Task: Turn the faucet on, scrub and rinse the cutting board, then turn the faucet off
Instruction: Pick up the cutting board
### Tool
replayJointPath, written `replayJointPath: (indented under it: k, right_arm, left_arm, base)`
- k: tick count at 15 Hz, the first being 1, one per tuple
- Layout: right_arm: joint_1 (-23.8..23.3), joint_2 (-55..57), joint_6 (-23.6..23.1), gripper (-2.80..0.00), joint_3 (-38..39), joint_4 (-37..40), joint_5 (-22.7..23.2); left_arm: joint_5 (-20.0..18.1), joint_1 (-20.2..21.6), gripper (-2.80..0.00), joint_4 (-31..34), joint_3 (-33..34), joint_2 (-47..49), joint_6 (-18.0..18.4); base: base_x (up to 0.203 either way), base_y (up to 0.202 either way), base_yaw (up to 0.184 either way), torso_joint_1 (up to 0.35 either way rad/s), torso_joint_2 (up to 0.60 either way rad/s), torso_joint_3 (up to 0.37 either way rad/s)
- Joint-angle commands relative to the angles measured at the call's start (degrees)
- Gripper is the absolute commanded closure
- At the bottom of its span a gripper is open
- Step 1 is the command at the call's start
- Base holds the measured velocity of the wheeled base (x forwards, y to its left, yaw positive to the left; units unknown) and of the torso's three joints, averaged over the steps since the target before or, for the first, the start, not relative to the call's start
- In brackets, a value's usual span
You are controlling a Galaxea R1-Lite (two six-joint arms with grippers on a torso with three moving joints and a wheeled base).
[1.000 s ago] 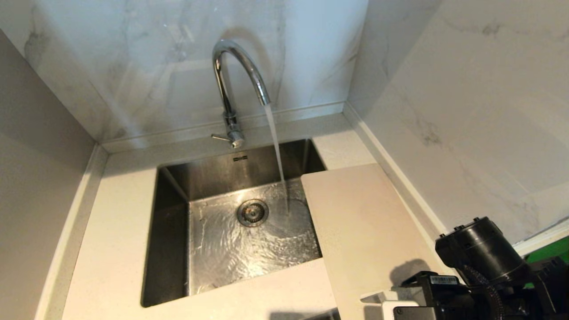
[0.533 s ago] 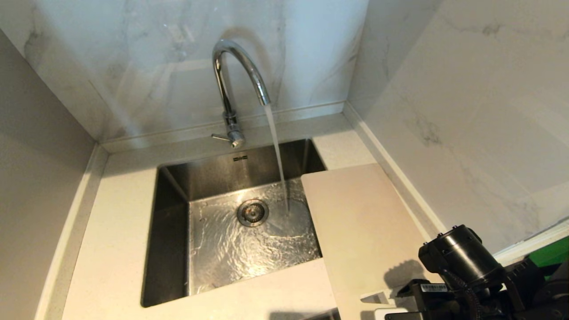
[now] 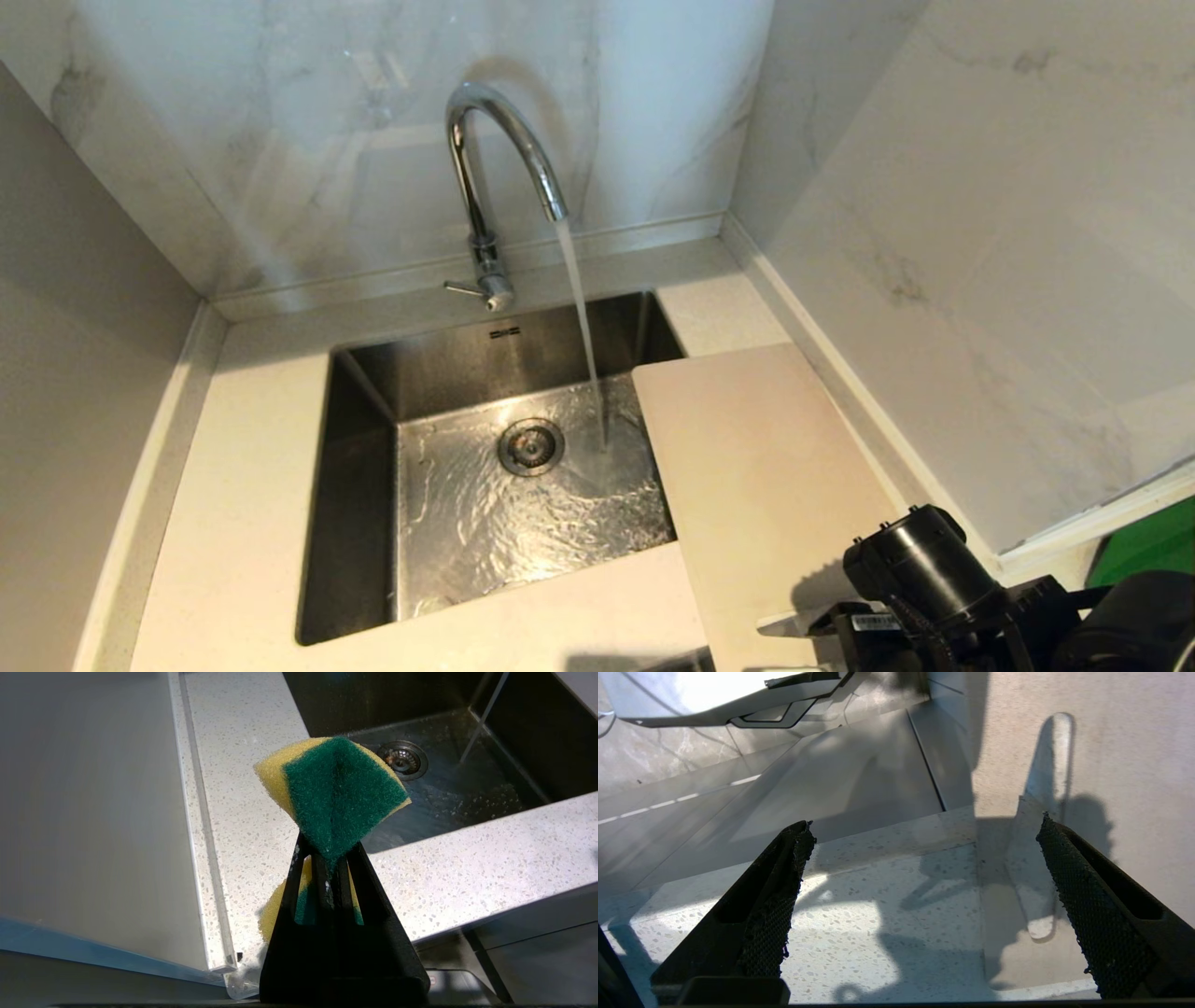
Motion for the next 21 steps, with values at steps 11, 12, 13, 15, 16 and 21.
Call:
replayJointPath:
  k: [11, 12, 13, 15, 16, 21]
  right_arm:
    - [0.40, 4.66, -0.22, -2.80, 0.37, -0.27, -0.07]
    - [0.40, 5.05, -0.21, -2.80, 0.39, -0.67, -0.12]
    - [0.40, 5.86, -0.21, -2.80, 0.59, -2.25, -0.58]
    - [0.40, 6.75, -0.20, -2.80, 1.73, -6.14, -1.33]
    - [0.40, 6.79, -0.21, -2.80, 1.95, -6.32, -1.43]
    - [0.38, 7.91, -0.21, -2.80, 1.86, -6.58, -1.43]
  left_arm:
    - [0.04, 0.00, 0.00, -0.02, 0.09, -0.01, -0.02]
    - [0.04, 0.00, 0.00, -0.02, 0.09, -0.01, -0.02]
    - [0.04, 0.00, 0.00, -0.02, 0.09, -0.01, -0.02]
    - [0.04, 0.00, 0.00, -0.02, 0.16, -0.01, -0.02]
    - [0.04, 0.00, 0.00, -0.02, 0.09, -0.01, -0.02]
    - [0.04, 0.00, 0.00, -0.02, 0.09, -0.01, -0.02]
  base:
    - [0.000, 0.000, 0.000, 0.000, 0.00, 0.000]
    - [0.000, 0.000, 0.000, 0.000, 0.00, 0.000]
    - [0.000, 0.000, 0.000, 0.000, 0.00, 0.000]
    - [0.000, 0.000, 0.000, 0.000, 0.00, 0.000]
    - [0.000, 0.000, 0.000, 0.000, 0.00, 0.000]
    - [0.000, 0.000, 0.000, 0.000, 0.00, 0.000]
